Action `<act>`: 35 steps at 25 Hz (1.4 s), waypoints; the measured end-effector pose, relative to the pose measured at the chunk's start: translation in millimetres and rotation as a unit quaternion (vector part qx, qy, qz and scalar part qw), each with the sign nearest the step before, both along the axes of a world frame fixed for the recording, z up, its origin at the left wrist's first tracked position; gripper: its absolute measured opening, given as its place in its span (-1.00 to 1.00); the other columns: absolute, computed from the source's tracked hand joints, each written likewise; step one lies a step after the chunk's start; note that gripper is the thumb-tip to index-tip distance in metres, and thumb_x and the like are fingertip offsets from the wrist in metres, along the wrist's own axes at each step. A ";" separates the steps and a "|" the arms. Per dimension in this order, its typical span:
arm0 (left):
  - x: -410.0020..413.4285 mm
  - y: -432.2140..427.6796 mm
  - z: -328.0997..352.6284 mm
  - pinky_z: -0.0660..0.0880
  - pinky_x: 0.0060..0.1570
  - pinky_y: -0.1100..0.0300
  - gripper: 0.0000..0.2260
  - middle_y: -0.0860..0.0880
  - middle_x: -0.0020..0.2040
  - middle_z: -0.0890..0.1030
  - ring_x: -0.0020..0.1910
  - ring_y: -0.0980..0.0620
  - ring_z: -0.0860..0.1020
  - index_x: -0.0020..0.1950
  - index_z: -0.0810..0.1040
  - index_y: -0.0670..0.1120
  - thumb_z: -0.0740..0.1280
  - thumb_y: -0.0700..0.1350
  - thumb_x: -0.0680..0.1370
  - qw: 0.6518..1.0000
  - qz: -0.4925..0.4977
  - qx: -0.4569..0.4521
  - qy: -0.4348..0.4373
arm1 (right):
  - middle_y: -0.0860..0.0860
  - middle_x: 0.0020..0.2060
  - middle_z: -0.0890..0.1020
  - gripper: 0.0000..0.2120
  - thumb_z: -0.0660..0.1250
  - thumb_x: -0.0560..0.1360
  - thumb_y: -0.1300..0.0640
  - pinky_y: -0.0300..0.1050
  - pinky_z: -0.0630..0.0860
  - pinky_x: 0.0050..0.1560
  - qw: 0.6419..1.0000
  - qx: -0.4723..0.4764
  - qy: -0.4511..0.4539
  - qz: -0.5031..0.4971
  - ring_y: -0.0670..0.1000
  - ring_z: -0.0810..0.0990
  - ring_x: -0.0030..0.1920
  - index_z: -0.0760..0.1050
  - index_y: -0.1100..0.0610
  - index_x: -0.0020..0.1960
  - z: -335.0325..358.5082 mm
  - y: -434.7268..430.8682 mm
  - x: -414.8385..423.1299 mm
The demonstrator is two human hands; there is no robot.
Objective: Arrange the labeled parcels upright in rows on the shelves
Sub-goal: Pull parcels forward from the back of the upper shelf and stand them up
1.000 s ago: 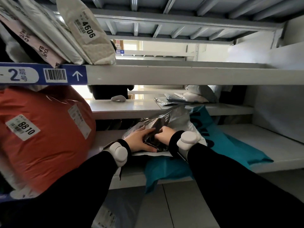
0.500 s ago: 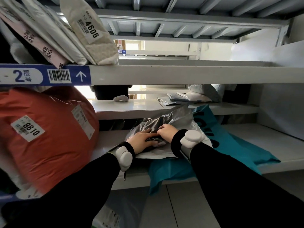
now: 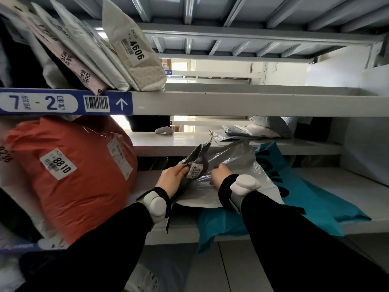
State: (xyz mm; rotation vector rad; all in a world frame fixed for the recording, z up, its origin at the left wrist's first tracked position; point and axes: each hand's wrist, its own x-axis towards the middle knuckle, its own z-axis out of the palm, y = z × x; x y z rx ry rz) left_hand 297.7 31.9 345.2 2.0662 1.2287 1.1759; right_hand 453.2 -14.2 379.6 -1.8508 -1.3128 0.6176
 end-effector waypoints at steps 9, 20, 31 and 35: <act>-58.3 -2.0 -1.4 0.46 0.24 -0.10 -0.77 -0.14 0.08 0.67 0.13 -0.14 0.59 0.08 0.62 -0.04 0.21 -0.01 0.60 0.985 0.051 -0.046 -0.158 | 0.11 0.33 0.47 -0.45 0.43 0.42 0.25 -0.17 0.30 0.41 0.965 -0.015 -0.056 0.254 0.09 0.40 0.39 0.36 0.28 0.36 -9.7 -7.8 -74.4; -113.9 -29.3 -2.4 0.53 0.05 0.02 -0.76 -0.14 0.15 0.60 0.04 -0.07 0.60 0.21 0.51 -0.14 0.13 -0.09 0.66 0.923 0.079 -0.122 -0.357 | 0.12 0.51 0.16 -0.17 0.43 0.41 0.04 0.03 0.06 0.52 0.962 0.094 -0.071 0.246 0.14 0.10 0.52 0.01 0.12 0.51 -35.1 10.8 -152.7; -133.4 -51.1 -7.6 0.63 -0.17 -0.19 -0.87 -0.16 0.00 0.64 0.02 -0.18 0.62 -0.10 0.60 0.05 0.29 -0.01 0.58 0.947 0.175 -0.139 -0.232 | 0.30 0.50 -0.15 0.00 0.40 0.39 -0.13 0.06 -0.02 0.54 0.983 0.023 -0.103 0.151 0.27 -0.11 0.53 -0.23 0.06 0.53 -62.5 23.5 -179.1; -136.6 -60.3 -3.3 0.64 -0.33 -0.11 -0.91 -0.18 -0.12 0.64 -0.18 -0.17 0.67 -0.01 0.59 -0.07 0.34 -0.08 0.55 0.949 0.243 -0.093 -0.178 | 0.32 0.49 -0.18 0.01 0.38 0.40 -0.16 0.06 0.00 0.54 0.983 0.007 -0.109 0.150 0.29 -0.09 0.53 -0.26 0.03 0.52 -64.7 22.9 -179.9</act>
